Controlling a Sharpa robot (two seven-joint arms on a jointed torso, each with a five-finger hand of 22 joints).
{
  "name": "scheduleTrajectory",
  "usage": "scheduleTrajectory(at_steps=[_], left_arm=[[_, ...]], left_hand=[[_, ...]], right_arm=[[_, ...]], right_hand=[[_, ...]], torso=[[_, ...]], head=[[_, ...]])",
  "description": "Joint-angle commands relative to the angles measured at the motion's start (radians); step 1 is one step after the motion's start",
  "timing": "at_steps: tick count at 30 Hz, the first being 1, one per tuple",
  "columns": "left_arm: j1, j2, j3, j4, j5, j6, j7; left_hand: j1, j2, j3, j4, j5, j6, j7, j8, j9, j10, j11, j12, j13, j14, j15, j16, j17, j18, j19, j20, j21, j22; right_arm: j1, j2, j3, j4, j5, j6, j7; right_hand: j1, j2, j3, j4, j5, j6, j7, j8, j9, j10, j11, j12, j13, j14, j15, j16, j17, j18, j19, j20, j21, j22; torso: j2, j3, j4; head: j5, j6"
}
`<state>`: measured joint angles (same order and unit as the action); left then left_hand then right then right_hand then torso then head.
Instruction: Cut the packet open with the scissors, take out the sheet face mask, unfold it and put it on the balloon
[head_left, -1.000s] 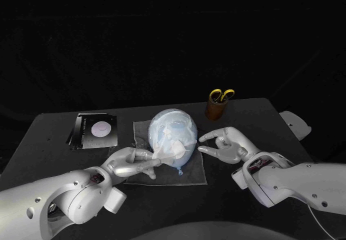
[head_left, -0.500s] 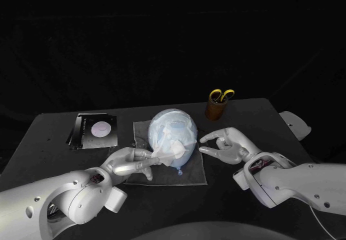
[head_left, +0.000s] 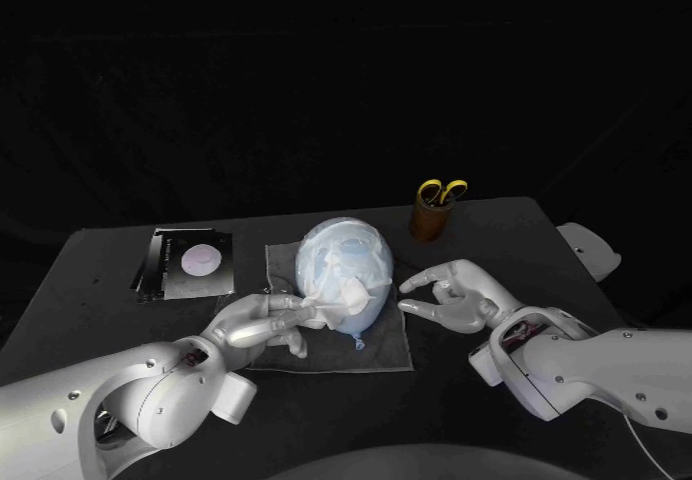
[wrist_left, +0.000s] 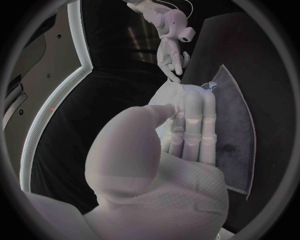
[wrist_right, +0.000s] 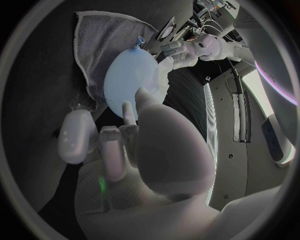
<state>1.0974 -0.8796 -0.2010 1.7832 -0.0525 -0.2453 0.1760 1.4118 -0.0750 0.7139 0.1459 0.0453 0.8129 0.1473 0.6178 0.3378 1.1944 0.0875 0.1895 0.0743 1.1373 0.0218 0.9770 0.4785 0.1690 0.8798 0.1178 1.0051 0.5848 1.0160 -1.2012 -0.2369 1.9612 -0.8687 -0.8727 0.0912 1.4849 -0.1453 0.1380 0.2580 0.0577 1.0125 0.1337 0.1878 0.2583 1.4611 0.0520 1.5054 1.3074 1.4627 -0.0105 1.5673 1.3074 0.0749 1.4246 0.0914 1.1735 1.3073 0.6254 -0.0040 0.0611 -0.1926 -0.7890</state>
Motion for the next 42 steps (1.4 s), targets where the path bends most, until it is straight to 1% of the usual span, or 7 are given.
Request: scheduleTrajectory(at_steps=[1, 6, 17, 22, 27, 34, 42], left_arm=[[0.001, 0.002, 0.001, 0.004, 0.050, 0.037, 0.033], [0.001, 0.002, 0.005, 0.008, 0.071, 0.092, 0.044], [0.002, -0.003, 0.057, 0.003, 0.101, 0.209, 0.086], [0.005, -0.004, 0.072, -0.006, 0.108, 0.270, 0.082], [0.007, -0.008, 0.078, -0.016, 0.113, 0.295, 0.073], [0.009, -0.011, 0.080, -0.023, 0.129, 0.289, 0.065], [0.009, -0.013, 0.081, -0.027, 0.145, 0.277, 0.074]], left_hand=[[0.001, 0.014, 0.004, 0.004, 0.002, -0.014, -0.002, 0.020, 0.207, 0.022, -0.005, -0.002, 0.007, 0.012, -0.004, 0.018, 0.015, 0.015, 0.012, 0.000, -0.002, -0.001], [0.003, 0.022, 0.006, 0.011, 0.002, -0.037, 0.001, 0.049, 0.236, 0.042, -0.006, 0.000, 0.024, 0.009, -0.006, 0.049, 0.045, 0.014, 0.017, -0.003, 0.002, 0.001], [0.011, 0.033, 0.027, 0.020, 0.002, -0.088, 0.010, 0.103, 0.296, 0.032, -0.001, 0.019, 0.076, 0.000, -0.001, 0.124, 0.141, 0.014, 0.012, 0.000, 0.008, 0.006], [-0.023, -0.019, 0.162, -0.030, 0.001, -0.085, 0.009, 0.142, 0.340, 0.036, -0.008, 0.064, 0.138, 0.023, -0.014, 0.174, 0.219, 0.014, 0.014, -0.013, 0.055, 0.035], [-0.128, -0.060, 0.284, -0.098, 0.004, -0.082, -0.003, 0.170, 0.381, 0.024, -0.016, 0.115, 0.209, 0.055, -0.021, 0.207, 0.281, 0.016, 0.001, -0.023, 0.113, 0.073], [-0.180, -0.052, 0.314, -0.128, 0.003, -0.084, -0.004, 0.175, 0.399, 0.007, -0.019, 0.136, 0.248, 0.062, -0.022, 0.214, 0.297, 0.017, -0.006, -0.025, 0.133, 0.084], [-0.188, -0.047, 0.316, -0.131, 0.003, -0.085, -0.004, 0.175, 0.401, 0.003, -0.018, 0.139, 0.254, 0.066, -0.022, 0.217, 0.304, 0.017, -0.007, -0.024, 0.135, 0.085]], right_arm=[[-0.001, 0.000, 0.000, 0.006, -0.015, 0.030, -0.010], [-0.001, 0.002, 0.000, 0.009, -0.010, 0.031, -0.010], [-0.001, 0.022, 0.000, 0.006, -0.037, 0.052, -0.020], [-0.001, 0.030, 0.000, 0.005, -0.049, 0.050, -0.018], [-0.001, 0.037, 0.000, 0.005, -0.057, 0.024, -0.004], [-0.003, 0.044, 0.000, 0.004, -0.140, -0.040, 0.065], [-0.005, 0.033, 0.000, -0.012, -0.497, -0.087, 0.133]], right_hand=[[0.001, 0.012, -0.007, -0.001, -0.004, 0.011, 0.000, 0.006, 0.002, 0.078, 0.001, 0.006, 0.229, 0.108, -0.004, 0.003, 0.263, 0.001, 0.001, 0.000, 0.007, 0.122], [0.003, 0.014, -0.007, -0.001, -0.004, 0.015, -0.001, 0.009, 0.002, 0.079, -0.001, 0.008, 0.230, 0.108, -0.005, 0.003, 0.263, 0.001, 0.001, -0.001, 0.008, 0.122], [0.017, 0.029, -0.006, -0.008, -0.004, 0.042, -0.013, 0.024, 0.006, 0.085, -0.011, 0.020, 0.237, 0.108, -0.014, 0.003, 0.263, -0.001, 0.005, -0.007, 0.018, 0.129], [0.018, 0.028, -0.007, -0.009, -0.005, 0.040, -0.013, 0.023, 0.006, 0.086, -0.011, 0.020, 0.237, 0.108, -0.014, 0.003, 0.263, -0.001, 0.006, -0.008, 0.020, 0.129], [0.018, 0.027, -0.007, -0.009, -0.004, 0.038, -0.013, 0.022, 0.005, 0.086, -0.011, 0.020, 0.237, 0.108, -0.015, 0.003, 0.263, -0.001, 0.006, -0.008, 0.021, 0.130], [0.045, 0.034, 0.002, -0.026, -0.002, 0.038, -0.014, 0.021, 0.002, 0.087, -0.013, 0.023, 0.239, 0.108, -0.016, 0.003, 0.263, -0.004, 0.012, -0.011, 0.035, 0.137], [0.070, 0.028, 0.012, -0.048, -0.005, 0.057, -0.018, 0.028, 0.002, 0.096, -0.016, 0.040, 0.248, 0.108, -0.020, 0.003, 0.263, -0.013, 0.029, -0.014, 0.082, 0.156]], torso=[[0.000, 0.0001, -0.0003], [0.000, -0.0004, 0.0001], [0.000, 0.0001, -0.0007], [0.001, -0.0002, -0.0006], [0.001, -0.0004, 0.0000], [0.001, 0.0000, 0.0006], [0.001, -0.0002, 0.0004]], head=[[-0.001, 0.000], [-0.002, 0.002], [-0.002, 0.009], [-0.003, 0.007], [-0.004, 0.009], [-0.006, 0.012], [-0.006, 0.013]])
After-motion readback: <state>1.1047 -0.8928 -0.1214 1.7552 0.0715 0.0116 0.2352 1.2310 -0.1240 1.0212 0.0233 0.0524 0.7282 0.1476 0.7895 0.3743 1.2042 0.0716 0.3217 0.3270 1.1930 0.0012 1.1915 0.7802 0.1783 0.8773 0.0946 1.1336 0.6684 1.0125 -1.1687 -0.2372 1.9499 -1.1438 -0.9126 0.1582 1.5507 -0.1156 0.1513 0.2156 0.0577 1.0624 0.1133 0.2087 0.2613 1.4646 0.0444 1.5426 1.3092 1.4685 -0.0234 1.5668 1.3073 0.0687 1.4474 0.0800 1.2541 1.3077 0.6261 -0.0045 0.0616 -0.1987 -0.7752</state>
